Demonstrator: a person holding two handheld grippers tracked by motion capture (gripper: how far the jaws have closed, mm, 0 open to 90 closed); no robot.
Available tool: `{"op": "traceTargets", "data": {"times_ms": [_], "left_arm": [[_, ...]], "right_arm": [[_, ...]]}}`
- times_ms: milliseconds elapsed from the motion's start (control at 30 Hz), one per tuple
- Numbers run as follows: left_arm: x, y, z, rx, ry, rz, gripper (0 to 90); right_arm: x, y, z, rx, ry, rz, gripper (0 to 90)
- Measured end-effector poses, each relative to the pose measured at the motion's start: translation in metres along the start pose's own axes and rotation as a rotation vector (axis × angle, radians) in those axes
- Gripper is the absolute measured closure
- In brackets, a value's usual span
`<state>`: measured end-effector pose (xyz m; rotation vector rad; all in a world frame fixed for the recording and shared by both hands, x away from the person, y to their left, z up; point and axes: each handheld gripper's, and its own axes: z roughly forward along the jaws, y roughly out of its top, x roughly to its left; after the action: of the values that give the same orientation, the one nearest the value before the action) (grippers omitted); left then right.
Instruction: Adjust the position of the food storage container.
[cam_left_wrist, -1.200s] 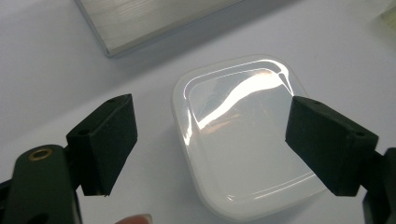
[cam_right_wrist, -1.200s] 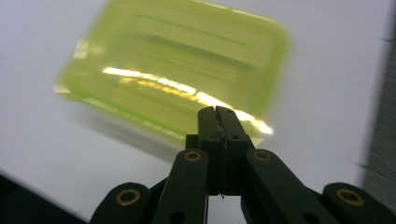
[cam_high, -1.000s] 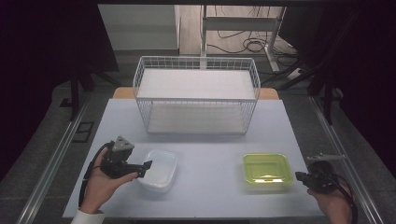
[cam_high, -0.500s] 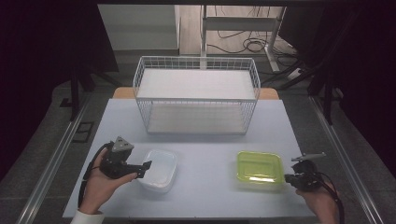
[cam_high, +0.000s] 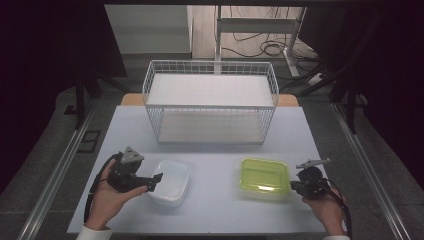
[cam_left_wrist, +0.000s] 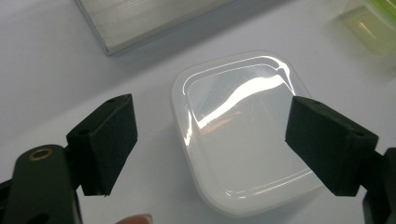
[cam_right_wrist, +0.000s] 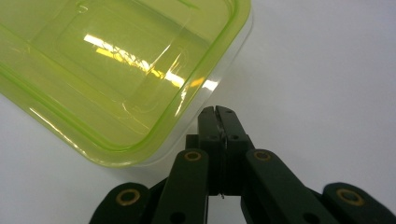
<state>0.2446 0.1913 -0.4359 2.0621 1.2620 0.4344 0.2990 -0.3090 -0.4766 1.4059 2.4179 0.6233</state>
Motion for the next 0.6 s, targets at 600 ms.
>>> {"op": "traceTargets", "data": {"times_ms": [600], "left_arm": [[0.004, -0.001, -0.004, -0.009, -0.001, -0.011, 16.6]], "right_arm": [[0.04, 0.049, 0.034, -0.043, 0.012, -0.104, 89.2]]}}
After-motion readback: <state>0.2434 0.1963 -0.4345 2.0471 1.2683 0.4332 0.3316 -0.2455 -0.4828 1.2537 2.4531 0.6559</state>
